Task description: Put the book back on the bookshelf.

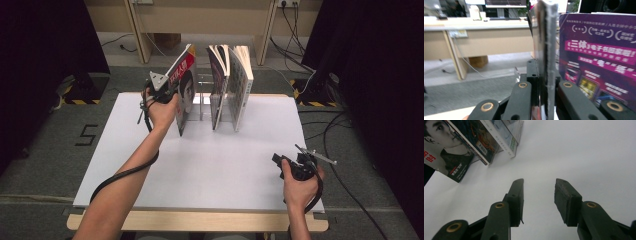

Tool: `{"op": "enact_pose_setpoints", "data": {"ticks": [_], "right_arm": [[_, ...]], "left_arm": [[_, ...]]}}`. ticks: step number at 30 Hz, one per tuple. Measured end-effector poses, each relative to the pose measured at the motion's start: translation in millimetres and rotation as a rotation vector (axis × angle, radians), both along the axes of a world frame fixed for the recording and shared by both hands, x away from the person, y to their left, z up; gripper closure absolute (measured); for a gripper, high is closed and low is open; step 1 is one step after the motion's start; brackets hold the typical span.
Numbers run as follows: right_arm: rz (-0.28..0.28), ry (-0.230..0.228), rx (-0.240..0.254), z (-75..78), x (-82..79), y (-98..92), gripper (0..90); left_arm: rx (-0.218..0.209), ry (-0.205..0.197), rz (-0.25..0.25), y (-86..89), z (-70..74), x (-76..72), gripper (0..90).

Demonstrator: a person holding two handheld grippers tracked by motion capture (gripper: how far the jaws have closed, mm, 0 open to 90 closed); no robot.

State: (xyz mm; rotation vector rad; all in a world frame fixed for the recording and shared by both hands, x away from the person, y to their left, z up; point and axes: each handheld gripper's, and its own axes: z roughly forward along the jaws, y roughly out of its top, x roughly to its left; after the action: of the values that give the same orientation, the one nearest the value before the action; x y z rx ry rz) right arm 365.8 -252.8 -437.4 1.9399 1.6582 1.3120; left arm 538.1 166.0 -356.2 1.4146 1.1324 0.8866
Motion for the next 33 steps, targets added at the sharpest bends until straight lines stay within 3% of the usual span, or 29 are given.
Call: {"op": "enact_pose_setpoints", "data": {"ticks": [2,4,5,7,12,16,23,29,33], "right_arm": [[0.003,-0.004,-0.005,-0.2,0.1,-0.4,59.8],[0.003,-0.006,-0.005,0.0,0.0,-0.8,59.8],[0.003,-0.006,-0.005,0.0,0.0,-0.8,59.8],[-0.003,-0.003,0.005,0.7,-0.4,-1.6,59.7],[-0.011,-0.003,0.014,1.2,-0.8,-5.2,59.8],[-0.011,-0.007,0.010,0.1,-0.2,-8.1,59.8],[-0.013,0.001,0.022,0.0,-0.5,-8.8,59.7],[-0.018,-0.002,0.025,-0.1,-0.8,-10.0,59.7],[-0.020,0.003,0.028,-0.3,-0.6,-10.6,59.7]], "left_arm": [[-0.026,0.022,-0.024,-1.1,-0.5,-1.2,84.4],[-0.054,0.070,-0.026,-2.6,0.5,-0.2,82.7],[-0.054,0.070,-0.026,-2.6,0.5,-0.2,80.9],[-0.117,0.159,-0.016,-4.5,2.6,5.0,78.8],[-0.129,0.189,-0.016,-9.4,5.3,14.0,76.0],[-0.121,0.197,-0.018,-14.6,8.1,19.8,62.8],[-0.145,0.216,-0.017,-22.2,19.1,27.3,52.5],[-0.137,0.260,-0.003,-24.1,27.0,36.9,62.9],[-0.125,0.333,0.000,-24.8,30.7,39.0,76.9]]}}
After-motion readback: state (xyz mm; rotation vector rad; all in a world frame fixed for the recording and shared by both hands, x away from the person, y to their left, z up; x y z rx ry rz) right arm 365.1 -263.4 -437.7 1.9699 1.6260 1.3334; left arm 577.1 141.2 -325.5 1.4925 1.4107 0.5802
